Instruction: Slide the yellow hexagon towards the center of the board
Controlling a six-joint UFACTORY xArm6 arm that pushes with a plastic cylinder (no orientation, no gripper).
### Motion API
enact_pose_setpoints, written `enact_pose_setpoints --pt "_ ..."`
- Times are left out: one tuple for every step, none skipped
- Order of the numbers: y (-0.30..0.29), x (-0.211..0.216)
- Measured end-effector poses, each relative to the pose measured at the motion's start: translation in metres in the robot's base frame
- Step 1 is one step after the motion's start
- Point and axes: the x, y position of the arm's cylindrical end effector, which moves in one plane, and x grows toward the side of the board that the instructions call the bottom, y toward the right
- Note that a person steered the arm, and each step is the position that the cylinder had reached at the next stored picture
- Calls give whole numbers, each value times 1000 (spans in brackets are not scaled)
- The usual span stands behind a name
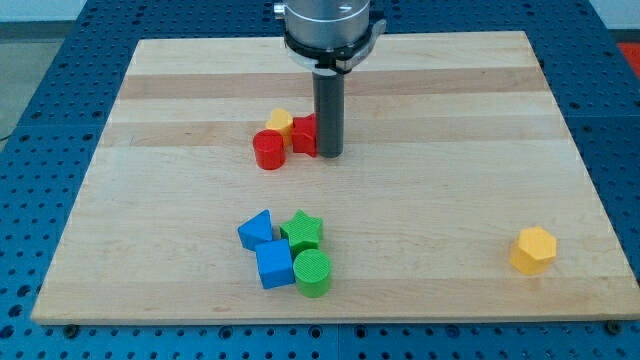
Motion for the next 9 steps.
enact_pose_setpoints --pt "0 -7" --pt "0 -9" --pt "39 0" --pt "127 7" --pt "218 39" --pt "275 104" --pt "281 170" --pt "240 185" --pt "188 142"
